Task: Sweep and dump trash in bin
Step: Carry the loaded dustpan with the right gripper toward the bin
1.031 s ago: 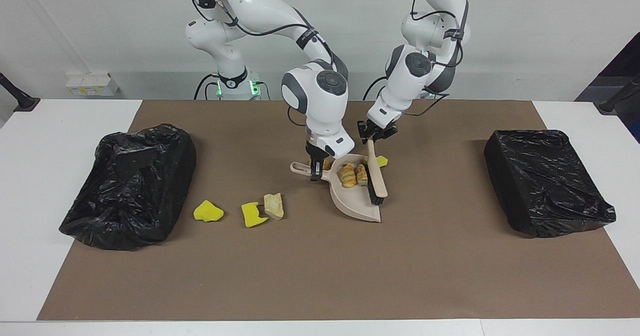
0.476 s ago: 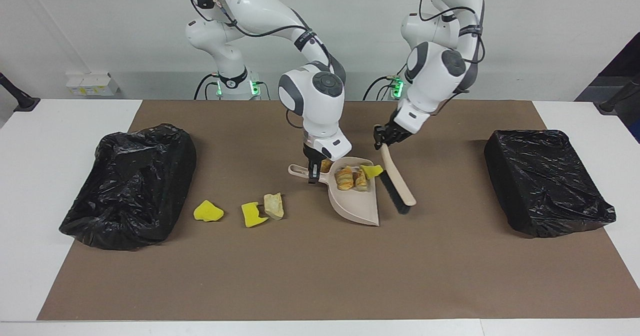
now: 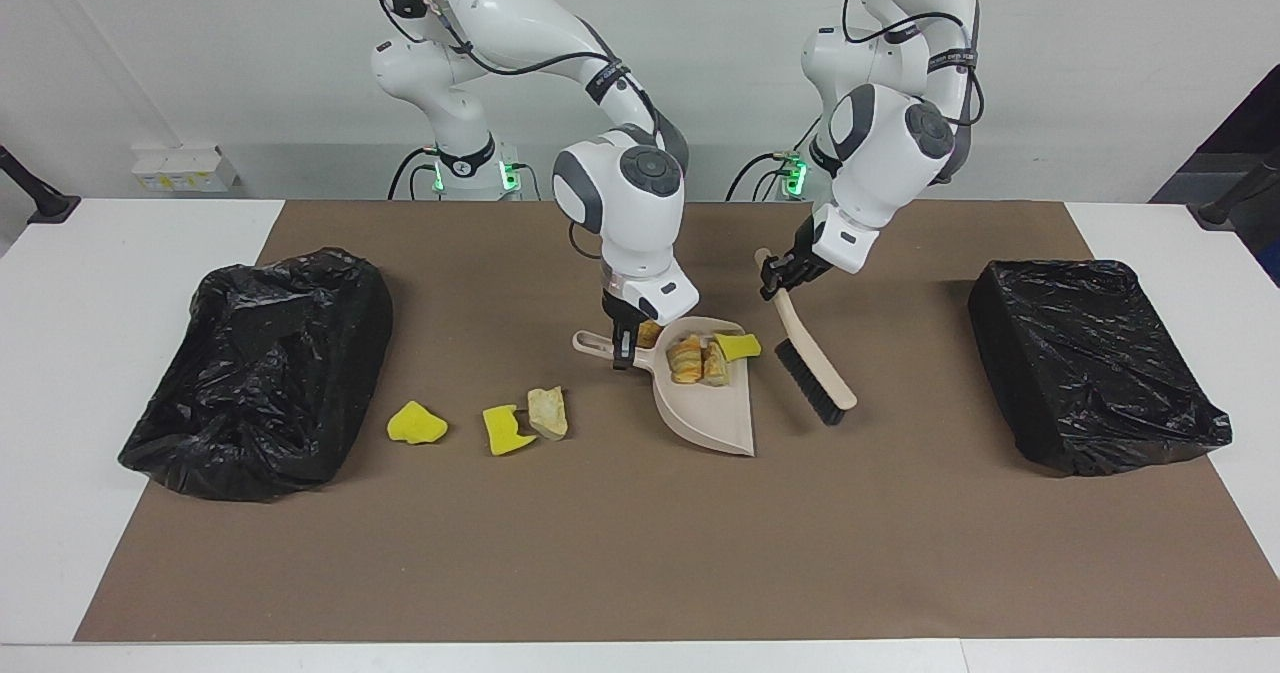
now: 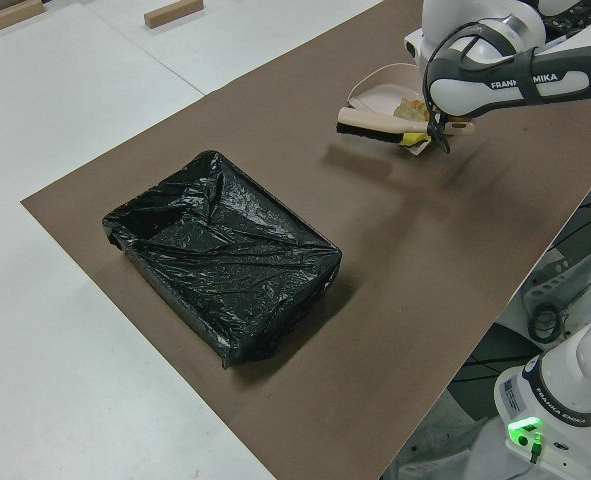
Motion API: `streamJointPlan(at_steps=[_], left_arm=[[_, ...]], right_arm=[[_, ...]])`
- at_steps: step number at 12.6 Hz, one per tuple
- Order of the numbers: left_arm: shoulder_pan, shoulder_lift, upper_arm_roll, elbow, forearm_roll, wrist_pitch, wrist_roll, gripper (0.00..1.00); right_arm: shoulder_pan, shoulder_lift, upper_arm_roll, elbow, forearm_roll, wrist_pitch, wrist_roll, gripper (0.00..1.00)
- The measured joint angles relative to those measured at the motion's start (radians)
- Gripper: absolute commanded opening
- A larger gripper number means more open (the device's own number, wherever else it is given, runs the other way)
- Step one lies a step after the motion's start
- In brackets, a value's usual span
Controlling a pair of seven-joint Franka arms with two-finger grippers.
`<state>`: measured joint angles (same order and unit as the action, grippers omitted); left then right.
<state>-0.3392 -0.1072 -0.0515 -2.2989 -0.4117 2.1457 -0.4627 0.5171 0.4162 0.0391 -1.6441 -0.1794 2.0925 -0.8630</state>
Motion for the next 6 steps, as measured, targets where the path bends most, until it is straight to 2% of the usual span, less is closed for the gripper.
streamJointPlan(at_steps=[2,6], left_arm=[[0.007,-0.010,0.001,-0.001,0.067,-0.045,0.002,0.00],[-0.052,-0.015,-0.017,-0.023,0.084,-0.061,0.009,0.00]], right_arm=[[-0.029,-0.002,0.000,0.006,0.026,0.018,-0.007,0.00],[-0.112,-0.035,0.000,0.019,0.155,0.019,-0.123,0.00]])
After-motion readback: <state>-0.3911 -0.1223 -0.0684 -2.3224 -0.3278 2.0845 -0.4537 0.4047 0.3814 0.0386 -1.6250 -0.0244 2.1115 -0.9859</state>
